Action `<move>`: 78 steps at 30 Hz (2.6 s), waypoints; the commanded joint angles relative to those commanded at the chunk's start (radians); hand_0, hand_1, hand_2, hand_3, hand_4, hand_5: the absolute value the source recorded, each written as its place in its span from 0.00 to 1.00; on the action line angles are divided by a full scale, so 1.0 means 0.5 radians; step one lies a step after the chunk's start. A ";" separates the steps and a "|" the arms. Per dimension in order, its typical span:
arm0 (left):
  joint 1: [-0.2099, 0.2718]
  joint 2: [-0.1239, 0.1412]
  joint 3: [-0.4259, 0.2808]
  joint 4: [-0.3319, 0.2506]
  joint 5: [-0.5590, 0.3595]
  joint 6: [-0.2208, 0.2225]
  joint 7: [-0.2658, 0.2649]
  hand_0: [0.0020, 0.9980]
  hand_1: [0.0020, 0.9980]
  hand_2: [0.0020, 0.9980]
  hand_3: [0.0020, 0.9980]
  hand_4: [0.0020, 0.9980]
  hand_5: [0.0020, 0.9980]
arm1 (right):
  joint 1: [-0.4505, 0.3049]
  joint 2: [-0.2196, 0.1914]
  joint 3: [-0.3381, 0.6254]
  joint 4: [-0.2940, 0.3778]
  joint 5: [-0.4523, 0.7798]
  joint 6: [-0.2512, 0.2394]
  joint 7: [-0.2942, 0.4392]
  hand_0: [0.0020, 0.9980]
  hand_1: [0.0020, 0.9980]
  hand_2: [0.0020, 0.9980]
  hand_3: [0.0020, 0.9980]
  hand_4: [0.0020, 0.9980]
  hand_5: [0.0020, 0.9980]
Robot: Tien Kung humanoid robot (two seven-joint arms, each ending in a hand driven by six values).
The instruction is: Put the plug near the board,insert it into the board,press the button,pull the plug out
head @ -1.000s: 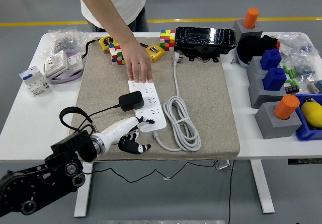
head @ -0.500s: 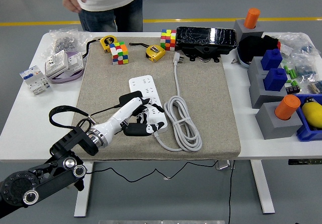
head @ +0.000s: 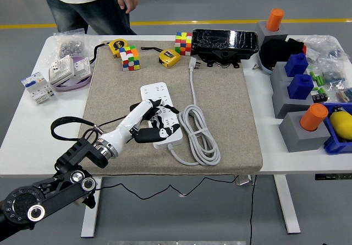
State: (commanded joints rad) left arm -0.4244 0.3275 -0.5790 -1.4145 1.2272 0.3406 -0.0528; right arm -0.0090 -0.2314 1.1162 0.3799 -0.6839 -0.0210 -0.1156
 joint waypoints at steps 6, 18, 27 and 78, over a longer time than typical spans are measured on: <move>0.003 0.005 0.004 0.009 0.089 -0.026 0.091 0.17 0.14 0.25 0.60 0.73 0.24 | -0.003 0.000 0.000 0.000 0.000 0.000 0.000 0.54 0.65 0.67 0.57 0.91 0.43; -0.011 0.011 0.025 0.000 0.489 -0.287 0.551 0.08 0.08 0.14 0.69 0.77 0.21 | -0.002 0.001 0.004 0.000 -0.002 0.000 -0.001 0.54 0.65 0.67 0.57 0.91 0.43; -0.012 0.009 0.026 0.021 0.563 -0.289 0.636 0.07 0.07 0.14 0.76 0.79 0.23 | -0.003 -0.001 0.000 0.001 -0.002 0.001 -0.001 0.54 0.65 0.67 0.57 0.91 0.43; 0.000 0.028 0.053 0.028 0.552 -0.404 0.765 0.07 0.07 0.14 0.81 0.83 0.23 | -0.003 -0.004 -0.003 0.002 -0.002 0.001 -0.002 0.54 0.65 0.67 0.57 0.91 0.43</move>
State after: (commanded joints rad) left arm -0.4243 0.3417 -0.5526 -1.4004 1.5032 0.1387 0.3297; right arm -0.0107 -0.2335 1.1146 0.3811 -0.6849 -0.0207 -0.1166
